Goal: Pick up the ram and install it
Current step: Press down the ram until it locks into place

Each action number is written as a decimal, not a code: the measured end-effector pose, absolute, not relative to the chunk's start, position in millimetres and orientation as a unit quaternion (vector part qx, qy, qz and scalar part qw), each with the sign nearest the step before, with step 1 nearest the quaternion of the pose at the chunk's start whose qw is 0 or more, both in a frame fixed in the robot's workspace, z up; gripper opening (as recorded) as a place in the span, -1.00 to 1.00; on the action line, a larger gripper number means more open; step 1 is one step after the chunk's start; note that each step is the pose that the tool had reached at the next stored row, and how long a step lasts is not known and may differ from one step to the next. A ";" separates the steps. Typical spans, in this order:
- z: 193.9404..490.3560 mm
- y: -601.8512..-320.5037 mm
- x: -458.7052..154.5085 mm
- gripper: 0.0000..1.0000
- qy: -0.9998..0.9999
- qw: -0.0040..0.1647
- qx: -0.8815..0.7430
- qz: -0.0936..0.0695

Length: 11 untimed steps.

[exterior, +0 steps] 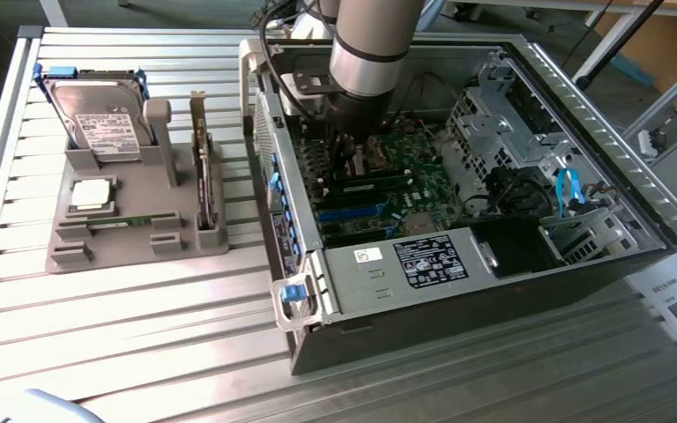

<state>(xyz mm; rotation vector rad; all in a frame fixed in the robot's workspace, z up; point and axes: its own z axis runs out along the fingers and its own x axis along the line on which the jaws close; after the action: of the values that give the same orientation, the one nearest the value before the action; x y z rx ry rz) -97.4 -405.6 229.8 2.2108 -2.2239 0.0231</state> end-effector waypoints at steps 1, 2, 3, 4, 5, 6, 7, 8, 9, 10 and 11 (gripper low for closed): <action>229.8 -405.6 -97.4 -0.80 -0.709 0.003 0.705 0.007; 230.1 -405.6 -97.4 -0.80 -0.709 0.003 0.705 0.007; 230.7 -405.6 -97.3 -0.80 -0.709 0.002 0.705 0.007; 231.7 -405.5 -97.3 -0.80 -0.709 0.002 0.705 0.007; 233.3 -405.5 -97.3 -0.80 -0.709 0.002 0.705 0.007; 235.2 -405.6 -97.4 -0.80 -0.709 0.003 0.705 0.007; 237.0 -405.6 -97.4 -0.80 -0.709 0.003 0.705 0.007; 238.8 -405.6 -97.4 -0.80 -0.709 0.003 0.705 0.007; 240.5 -405.6 -97.4 -0.80 -0.709 0.003 0.705 0.007; 242.6 -405.6 -97.4 -0.80 -0.709 0.003 0.705 0.007; 244.7 -405.6 -97.4 -0.80 -0.709 0.003 0.705 0.007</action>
<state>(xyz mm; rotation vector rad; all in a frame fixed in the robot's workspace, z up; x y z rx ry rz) -97.4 -405.6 244.7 2.2107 -2.2239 0.0228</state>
